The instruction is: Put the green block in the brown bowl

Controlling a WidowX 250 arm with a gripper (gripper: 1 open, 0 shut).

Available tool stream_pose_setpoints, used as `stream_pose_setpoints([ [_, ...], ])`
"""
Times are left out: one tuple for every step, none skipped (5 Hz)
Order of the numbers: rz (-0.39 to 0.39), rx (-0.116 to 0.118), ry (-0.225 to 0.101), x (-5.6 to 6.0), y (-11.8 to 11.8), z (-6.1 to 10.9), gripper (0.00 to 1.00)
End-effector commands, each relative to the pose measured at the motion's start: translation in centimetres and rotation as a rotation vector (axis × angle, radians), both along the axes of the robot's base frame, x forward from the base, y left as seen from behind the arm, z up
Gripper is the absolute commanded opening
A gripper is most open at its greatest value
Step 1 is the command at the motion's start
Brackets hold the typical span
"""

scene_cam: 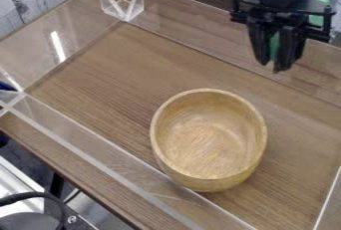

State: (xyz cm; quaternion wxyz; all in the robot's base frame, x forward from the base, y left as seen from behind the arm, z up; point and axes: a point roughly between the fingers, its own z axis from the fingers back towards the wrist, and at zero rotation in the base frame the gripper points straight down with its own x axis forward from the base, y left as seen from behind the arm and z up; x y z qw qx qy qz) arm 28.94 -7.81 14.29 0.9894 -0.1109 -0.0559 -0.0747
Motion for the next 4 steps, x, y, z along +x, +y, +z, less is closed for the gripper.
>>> stream_pose_setpoints([
  [-0.019,0.003,-0.008,-0.8,-0.4,0.9,0.0],
  [-0.03,0.013,0.049,-1.0,-0.9,-0.5,0.0],
  [-0.032,0.028,0.098,-0.3,-0.3,-2.7,0.0],
  [-0.035,0.039,0.123,0.2,0.5,-4.8,0.0],
])
